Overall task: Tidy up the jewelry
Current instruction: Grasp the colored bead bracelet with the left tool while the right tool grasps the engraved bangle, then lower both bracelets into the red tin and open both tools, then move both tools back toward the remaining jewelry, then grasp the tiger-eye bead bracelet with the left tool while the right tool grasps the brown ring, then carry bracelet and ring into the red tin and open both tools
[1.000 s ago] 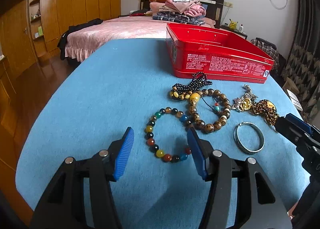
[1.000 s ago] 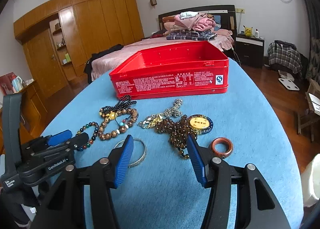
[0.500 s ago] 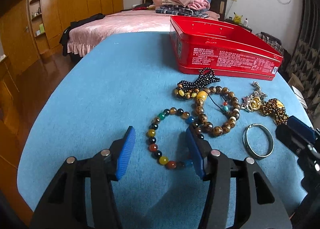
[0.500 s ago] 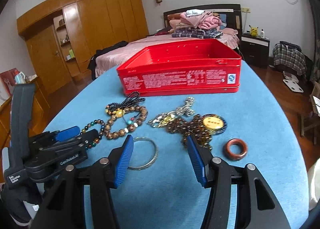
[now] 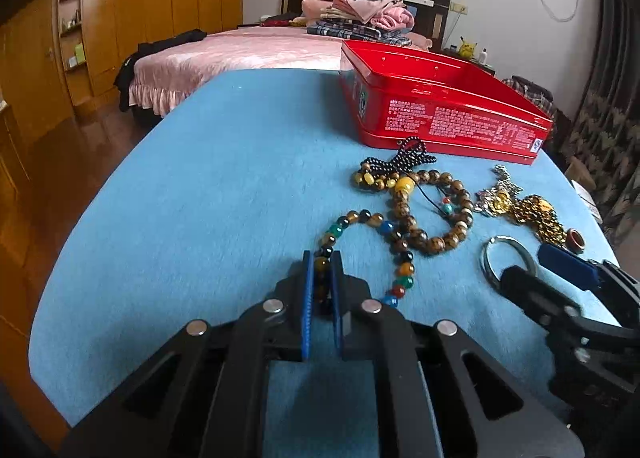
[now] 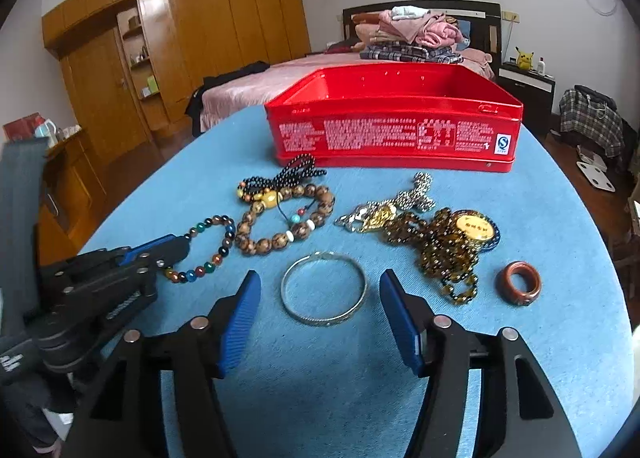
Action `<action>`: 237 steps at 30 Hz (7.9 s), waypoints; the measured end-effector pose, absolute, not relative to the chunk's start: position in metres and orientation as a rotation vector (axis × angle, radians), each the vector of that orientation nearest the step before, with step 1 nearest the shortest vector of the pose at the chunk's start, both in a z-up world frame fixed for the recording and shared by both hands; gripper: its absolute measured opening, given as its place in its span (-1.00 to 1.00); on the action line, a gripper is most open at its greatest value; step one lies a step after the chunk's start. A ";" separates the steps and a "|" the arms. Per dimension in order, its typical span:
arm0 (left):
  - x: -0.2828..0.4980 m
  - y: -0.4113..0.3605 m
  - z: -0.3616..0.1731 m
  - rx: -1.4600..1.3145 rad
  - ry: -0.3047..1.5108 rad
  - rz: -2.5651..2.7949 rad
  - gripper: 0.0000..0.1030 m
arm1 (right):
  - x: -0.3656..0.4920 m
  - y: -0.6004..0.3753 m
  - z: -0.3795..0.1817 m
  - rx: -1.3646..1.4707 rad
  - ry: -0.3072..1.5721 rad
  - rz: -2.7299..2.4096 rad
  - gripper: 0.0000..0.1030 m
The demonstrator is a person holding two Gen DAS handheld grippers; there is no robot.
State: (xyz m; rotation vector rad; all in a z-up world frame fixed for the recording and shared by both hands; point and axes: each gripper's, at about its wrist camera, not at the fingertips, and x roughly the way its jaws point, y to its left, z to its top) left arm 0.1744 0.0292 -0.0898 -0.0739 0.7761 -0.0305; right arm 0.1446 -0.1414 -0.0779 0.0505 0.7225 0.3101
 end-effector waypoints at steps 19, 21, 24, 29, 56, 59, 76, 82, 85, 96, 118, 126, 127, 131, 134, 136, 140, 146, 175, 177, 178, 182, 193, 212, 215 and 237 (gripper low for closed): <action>0.183 0.018 -0.091 -0.036 0.768 -0.041 -0.72 | 0.153 -0.132 -0.084 -0.028 0.753 0.246 0.21; 0.183 0.023 -0.091 -0.047 0.766 -0.034 -0.87 | 0.153 -0.133 -0.084 -0.024 0.750 0.250 0.06; 0.182 0.024 -0.090 -0.054 0.760 -0.036 -0.88 | 0.153 -0.133 -0.084 -0.029 0.750 0.255 -0.05; 0.172 0.028 -0.083 -0.118 0.730 -0.048 -0.88 | 0.152 -0.139 -0.077 -0.020 0.751 0.273 -0.06; 0.226 -0.019 0.027 -0.188 0.470 -0.191 -0.88 | 0.218 -0.188 0.022 0.023 0.559 0.216 -0.06; 0.243 -0.023 0.036 -0.202 0.446 -0.203 -0.88 | 0.232 -0.192 0.029 0.028 0.538 0.217 -0.06; 0.334 -0.045 0.016 -0.164 0.499 -0.212 -0.86 | 0.321 -0.204 0.004 0.046 0.574 0.228 -0.05; 0.340 -0.036 0.004 -0.166 0.541 -0.185 -0.47 | 0.322 -0.205 -0.005 0.032 0.584 0.211 0.15; 0.336 -0.030 0.005 -0.168 0.542 -0.176 -0.20 | 0.315 -0.209 -0.004 0.037 0.576 0.205 0.30; 0.277 -0.001 0.009 -0.140 0.556 -0.112 0.29 | 0.260 -0.227 -0.003 0.092 0.554 0.171 0.61; 0.216 -0.012 -0.069 -0.067 0.789 -0.063 0.24 | 0.172 -0.220 -0.052 0.078 0.625 0.165 0.64; 0.221 -0.012 -0.086 -0.059 0.837 -0.046 -0.02 | 0.170 -0.222 -0.058 0.090 0.632 0.158 0.64; 0.222 -0.013 -0.085 -0.055 0.838 -0.050 -0.12 | 0.171 -0.223 -0.059 0.091 0.633 0.157 0.64; 0.221 -0.013 -0.085 -0.069 0.844 -0.084 -0.80 | 0.170 -0.223 -0.059 0.096 0.631 0.156 0.64; 0.219 -0.012 -0.084 -0.065 0.850 -0.094 -0.81 | 0.170 -0.224 -0.058 0.098 0.632 0.154 0.64; 0.216 -0.010 -0.082 -0.080 0.853 -0.102 -0.81 | 0.170 -0.225 -0.059 0.101 0.636 0.152 0.64; 0.203 -0.007 -0.078 -0.087 0.857 -0.128 -0.81 | 0.167 -0.225 -0.057 0.098 0.633 0.152 0.64; 0.183 -0.002 -0.079 -0.100 0.881 -0.149 -0.80 | 0.163 -0.224 -0.061 0.091 0.645 0.154 0.64; 0.199 -0.022 -0.086 -0.039 0.805 -0.074 -0.52 | 0.172 -0.246 -0.082 0.088 0.774 0.108 -0.08; 0.199 -0.022 -0.086 -0.045 0.806 -0.079 -0.59 | 0.172 -0.245 -0.083 0.072 0.775 0.111 -0.18; 0.198 -0.023 -0.086 -0.045 0.806 -0.082 -0.66 | 0.172 -0.244 -0.083 0.067 0.776 0.114 -0.26; 0.196 -0.028 -0.086 -0.039 0.805 -0.093 -0.77 | 0.171 -0.244 -0.083 0.045 0.777 0.121 -0.42; 0.188 -0.041 -0.085 -0.036 0.799 -0.120 -0.78 | 0.165 -0.242 -0.082 0.044 0.769 0.124 -0.43; 0.179 -0.043 -0.050 -0.121 0.715 -0.178 -0.78 | 0.166 -0.242 -0.051 0.053 0.719 0.142 -0.43; 0.179 -0.039 -0.043 -0.136 0.694 -0.181 -0.78 | 0.168 -0.238 -0.041 0.050 0.694 0.152 -0.43; 0.223 -0.033 0.012 -0.167 0.546 -0.192 -0.78 | 0.227 -0.224 0.016 0.055 0.556 0.218 -0.43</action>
